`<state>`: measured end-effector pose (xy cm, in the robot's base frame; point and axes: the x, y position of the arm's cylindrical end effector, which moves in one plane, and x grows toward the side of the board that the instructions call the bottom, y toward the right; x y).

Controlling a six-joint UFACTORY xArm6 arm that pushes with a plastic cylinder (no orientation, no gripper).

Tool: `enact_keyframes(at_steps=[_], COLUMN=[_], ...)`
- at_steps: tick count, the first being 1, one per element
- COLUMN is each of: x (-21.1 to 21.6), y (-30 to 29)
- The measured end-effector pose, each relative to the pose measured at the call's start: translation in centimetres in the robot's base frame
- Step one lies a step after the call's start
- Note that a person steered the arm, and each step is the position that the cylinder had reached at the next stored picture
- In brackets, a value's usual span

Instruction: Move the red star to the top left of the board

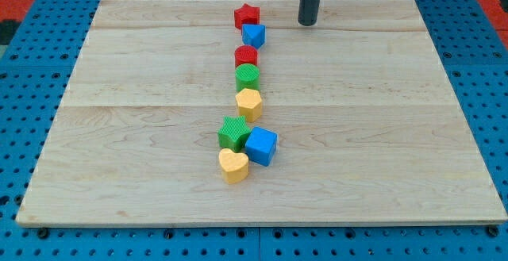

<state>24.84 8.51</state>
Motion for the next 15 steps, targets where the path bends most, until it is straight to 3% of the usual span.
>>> enact_keyframes(at_steps=[2, 4, 5, 6, 7, 8, 9, 10, 12, 13, 15], x=[-2.3, -2.0, 2.2, 2.3, -0.5, -0.6, -4.2, -3.7, 1.0, 0.0, -2.2], y=[4.5, -4.4, -7.0, -12.6, -12.5, -7.4, -13.2, -19.0, -14.4, -19.8, -23.2])
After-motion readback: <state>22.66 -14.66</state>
